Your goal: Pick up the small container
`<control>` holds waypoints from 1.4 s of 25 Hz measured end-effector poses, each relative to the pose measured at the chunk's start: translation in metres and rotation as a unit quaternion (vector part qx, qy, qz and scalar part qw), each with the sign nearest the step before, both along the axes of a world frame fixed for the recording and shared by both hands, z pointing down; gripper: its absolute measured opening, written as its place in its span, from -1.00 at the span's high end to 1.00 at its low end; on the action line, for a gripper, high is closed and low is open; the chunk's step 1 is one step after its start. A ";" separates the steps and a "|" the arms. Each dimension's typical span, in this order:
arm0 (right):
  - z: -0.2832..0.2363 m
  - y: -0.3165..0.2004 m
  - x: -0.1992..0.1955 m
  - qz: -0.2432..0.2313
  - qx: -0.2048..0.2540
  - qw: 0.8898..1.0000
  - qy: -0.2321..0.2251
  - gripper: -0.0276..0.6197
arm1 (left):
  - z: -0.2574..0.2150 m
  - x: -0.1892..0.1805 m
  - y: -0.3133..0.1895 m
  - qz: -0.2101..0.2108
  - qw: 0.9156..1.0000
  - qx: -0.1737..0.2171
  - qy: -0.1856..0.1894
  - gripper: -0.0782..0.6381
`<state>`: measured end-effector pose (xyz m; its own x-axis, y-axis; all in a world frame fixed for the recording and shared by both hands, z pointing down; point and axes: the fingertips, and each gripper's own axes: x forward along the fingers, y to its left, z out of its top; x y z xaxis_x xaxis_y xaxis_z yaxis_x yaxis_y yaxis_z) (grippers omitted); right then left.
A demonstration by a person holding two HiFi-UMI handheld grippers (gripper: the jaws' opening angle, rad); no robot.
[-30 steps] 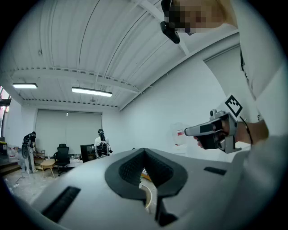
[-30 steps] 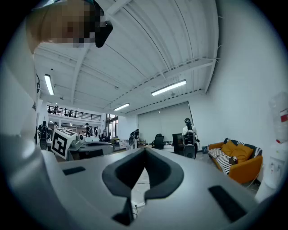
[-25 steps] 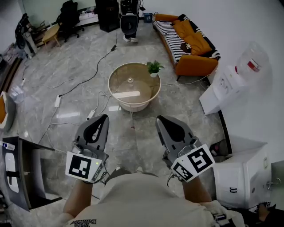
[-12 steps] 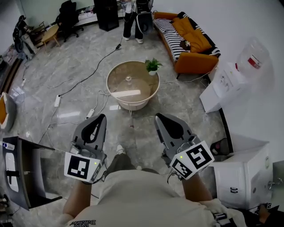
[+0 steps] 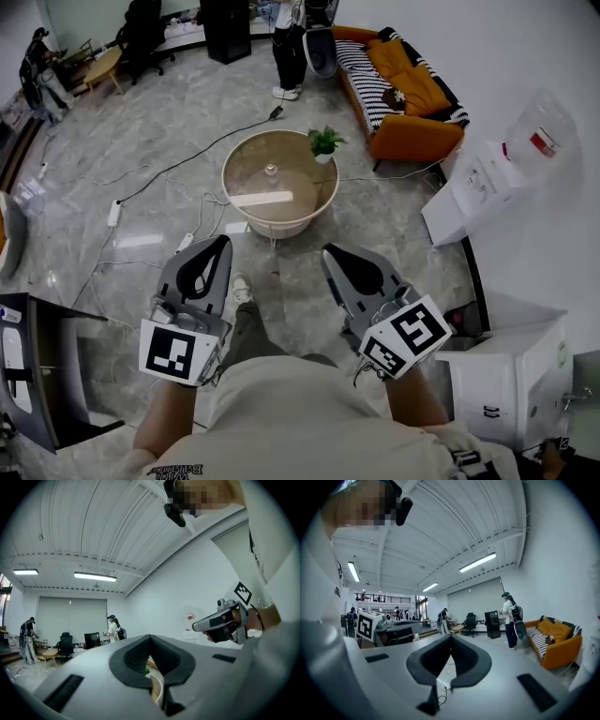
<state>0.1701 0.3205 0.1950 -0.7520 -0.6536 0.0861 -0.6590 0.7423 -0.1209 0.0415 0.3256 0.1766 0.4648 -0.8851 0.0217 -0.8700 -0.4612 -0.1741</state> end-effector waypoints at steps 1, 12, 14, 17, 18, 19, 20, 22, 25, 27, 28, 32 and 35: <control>0.004 -0.007 -0.005 -0.004 -0.003 1.000 0.008 0.93 | 0.004 -0.004 -0.008 -0.001 1.000 -0.006 0.001 0.77; 0.035 -0.118 -0.074 -0.013 -0.031 0.998 0.046 0.93 | 0.022 -0.071 -0.118 -0.002 1.000 -0.026 0.012 0.77; 0.039 -0.146 -0.089 -0.013 -0.038 0.998 0.051 0.93 | 0.025 -0.084 -0.146 0.002 0.999 -0.030 0.014 0.77; 0.040 -0.190 -0.109 -0.002 -0.048 0.998 0.047 0.93 | 0.029 -0.105 -0.189 0.004 0.999 -0.043 0.011 0.77; 0.040 -0.205 -0.115 0.003 -0.051 0.998 0.045 0.93 | 0.028 -0.112 -0.203 0.006 0.999 -0.046 0.011 0.77; 0.039 -0.220 -0.122 0.009 -0.052 0.998 0.044 0.93 | 0.028 -0.120 -0.217 0.008 0.999 -0.048 0.011 0.77; 0.038 -0.235 -0.130 0.014 -0.053 0.998 0.043 0.93 | 0.028 -0.128 -0.231 0.011 0.999 -0.051 0.009 0.77; 0.035 -0.264 -0.145 0.023 -0.054 0.997 0.044 0.93 | 0.030 -0.146 -0.259 0.014 0.998 -0.058 0.006 0.77; 0.031 -0.306 -0.164 0.035 -0.052 0.997 0.051 0.93 | 0.030 -0.168 -0.300 0.024 0.998 -0.062 0.005 0.77; 0.028 -0.332 -0.174 0.044 -0.050 0.996 0.058 0.93 | 0.031 -0.180 -0.326 0.032 0.998 -0.062 0.003 0.77; 0.027 -0.344 -0.179 0.049 -0.049 0.996 0.060 0.93 | 0.031 -0.185 -0.339 0.037 0.997 -0.063 0.002 0.77; 0.024 -0.391 -0.197 0.070 -0.048 0.995 0.059 0.93 | 0.034 -0.202 -0.385 0.059 0.996 -0.066 -0.007 0.77; 0.022 -0.416 -0.212 0.079 -0.046 0.994 0.058 0.93 | 0.040 -0.214 -0.411 0.068 0.995 -0.073 -0.008 0.77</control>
